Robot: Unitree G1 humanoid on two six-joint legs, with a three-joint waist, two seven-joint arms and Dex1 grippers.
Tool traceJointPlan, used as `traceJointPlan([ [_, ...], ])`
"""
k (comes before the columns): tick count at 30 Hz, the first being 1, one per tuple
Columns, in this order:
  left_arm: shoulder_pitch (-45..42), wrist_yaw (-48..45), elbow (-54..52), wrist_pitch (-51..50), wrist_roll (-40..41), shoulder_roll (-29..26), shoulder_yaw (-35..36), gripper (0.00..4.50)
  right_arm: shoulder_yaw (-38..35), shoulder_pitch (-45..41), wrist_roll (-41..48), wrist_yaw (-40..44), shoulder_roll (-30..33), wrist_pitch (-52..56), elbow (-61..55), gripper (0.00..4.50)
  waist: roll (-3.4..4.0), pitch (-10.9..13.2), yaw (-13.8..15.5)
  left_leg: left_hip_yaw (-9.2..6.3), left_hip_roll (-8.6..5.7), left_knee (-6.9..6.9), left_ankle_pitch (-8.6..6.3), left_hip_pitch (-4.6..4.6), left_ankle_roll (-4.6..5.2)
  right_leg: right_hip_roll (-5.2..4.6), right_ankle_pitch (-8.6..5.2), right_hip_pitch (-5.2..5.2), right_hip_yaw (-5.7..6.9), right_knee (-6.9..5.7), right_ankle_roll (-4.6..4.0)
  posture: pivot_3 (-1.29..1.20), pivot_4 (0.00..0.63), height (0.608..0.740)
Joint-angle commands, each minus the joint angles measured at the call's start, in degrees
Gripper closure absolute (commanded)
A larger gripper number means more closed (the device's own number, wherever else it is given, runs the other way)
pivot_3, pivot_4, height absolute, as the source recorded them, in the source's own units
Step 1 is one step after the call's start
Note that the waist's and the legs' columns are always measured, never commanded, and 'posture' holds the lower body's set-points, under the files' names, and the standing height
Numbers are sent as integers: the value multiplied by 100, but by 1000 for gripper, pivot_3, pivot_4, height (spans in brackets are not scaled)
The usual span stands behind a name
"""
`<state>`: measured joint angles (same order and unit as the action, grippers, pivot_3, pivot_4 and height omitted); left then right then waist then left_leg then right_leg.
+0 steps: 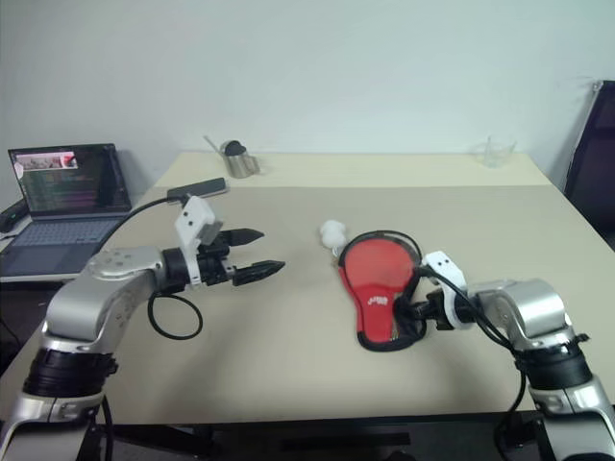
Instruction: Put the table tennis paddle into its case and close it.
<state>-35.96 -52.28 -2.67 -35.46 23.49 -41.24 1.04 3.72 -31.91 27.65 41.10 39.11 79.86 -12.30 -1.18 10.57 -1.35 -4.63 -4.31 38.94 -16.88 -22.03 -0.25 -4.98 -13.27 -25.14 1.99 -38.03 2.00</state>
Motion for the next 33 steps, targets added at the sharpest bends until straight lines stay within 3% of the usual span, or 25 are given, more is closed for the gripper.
traceJointPlan([
  [1,-296,-148,161,260,-83,60,-93,0,-177,321,456,54,59,421,-813,4470,0,0,6,1,0,0,0,0,0,0,0,2,0,0,0,0,150,740],
  [11,-579,-376,607,525,-252,265,-286,0,-216,1090,931,40,226,682,-1886,4470,-2,-1,-2,2,-1,1,0,4,0,1,0,4,-1,0,0,0,150,740],
  [21,-839,-555,864,547,-340,276,-298,0,100,1051,1188,178,537,342,-1958,4470,-3,-1,-2,1,0,2,0,6,1,1,0,7,1,-1,1,0,150,740],
  [33,-408,-535,445,280,-290,165,-216,0,399,1312,1572,517,873,193,-2306,4470,-5,-2,5,-4,0,5,-1,8,2,1,0,14,6,0,1,0,150,740],
])
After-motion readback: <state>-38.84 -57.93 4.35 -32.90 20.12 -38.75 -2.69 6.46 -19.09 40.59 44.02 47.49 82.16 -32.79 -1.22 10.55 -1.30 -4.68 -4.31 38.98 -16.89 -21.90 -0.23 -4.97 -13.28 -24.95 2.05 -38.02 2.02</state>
